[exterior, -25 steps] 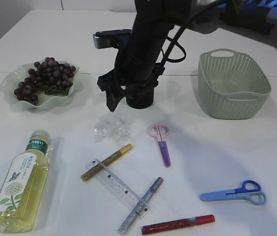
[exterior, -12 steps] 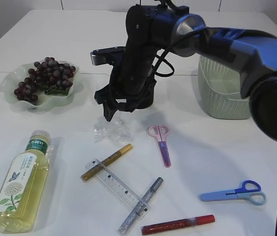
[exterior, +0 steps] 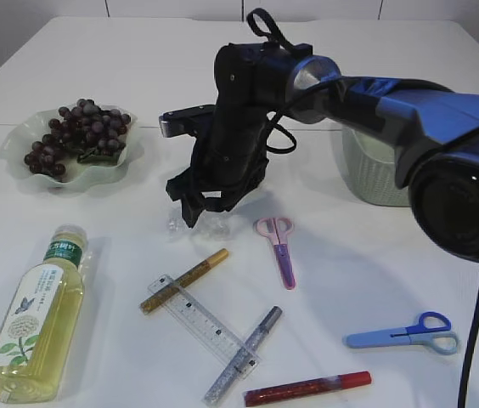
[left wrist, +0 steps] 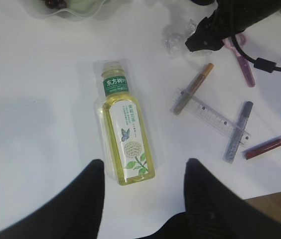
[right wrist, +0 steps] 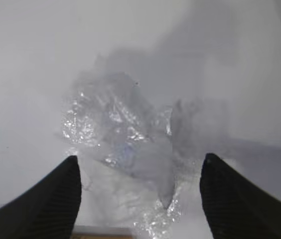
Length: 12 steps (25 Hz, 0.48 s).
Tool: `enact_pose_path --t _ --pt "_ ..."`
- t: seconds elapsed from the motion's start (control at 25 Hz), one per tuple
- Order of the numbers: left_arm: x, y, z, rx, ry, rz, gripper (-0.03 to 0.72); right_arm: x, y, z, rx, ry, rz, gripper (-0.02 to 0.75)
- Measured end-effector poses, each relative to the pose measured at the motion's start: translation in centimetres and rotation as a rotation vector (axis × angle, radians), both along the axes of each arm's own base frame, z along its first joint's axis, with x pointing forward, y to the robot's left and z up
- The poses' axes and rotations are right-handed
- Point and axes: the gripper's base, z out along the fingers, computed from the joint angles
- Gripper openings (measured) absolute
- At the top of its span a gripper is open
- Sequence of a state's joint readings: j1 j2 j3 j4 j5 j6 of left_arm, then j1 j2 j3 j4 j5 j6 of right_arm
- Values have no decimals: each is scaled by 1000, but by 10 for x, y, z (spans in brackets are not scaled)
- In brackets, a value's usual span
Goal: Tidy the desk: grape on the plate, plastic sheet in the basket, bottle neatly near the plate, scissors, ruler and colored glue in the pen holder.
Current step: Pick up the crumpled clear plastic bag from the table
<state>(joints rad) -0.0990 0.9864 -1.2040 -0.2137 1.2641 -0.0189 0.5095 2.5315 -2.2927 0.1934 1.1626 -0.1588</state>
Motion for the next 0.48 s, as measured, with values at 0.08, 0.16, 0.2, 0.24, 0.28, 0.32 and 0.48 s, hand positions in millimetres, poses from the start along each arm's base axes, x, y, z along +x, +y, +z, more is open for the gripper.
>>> enact_pose_path --t 0.08,0.16,0.2,0.24,0.28,0.32,0.48 --pt "0 0 0 0 0 0 379 0 0 -4 -3 6 0 575" --pt "0 0 0 0 0 0 379 1 0 -4 -3 5 0 575" --pt "0 0 0 0 0 0 379 1 0 -4 -4 2 0 575" --pt "0 0 0 0 0 0 379 1 0 -4 -3 1 0 575" --pt "0 0 0 0 0 0 379 1 0 -4 -3 0 0 575" --pt "0 0 0 0 0 0 379 1 0 -4 -3 0 0 575" --pt "0 0 0 0 0 0 379 1 1 -4 8 9 -2 575"
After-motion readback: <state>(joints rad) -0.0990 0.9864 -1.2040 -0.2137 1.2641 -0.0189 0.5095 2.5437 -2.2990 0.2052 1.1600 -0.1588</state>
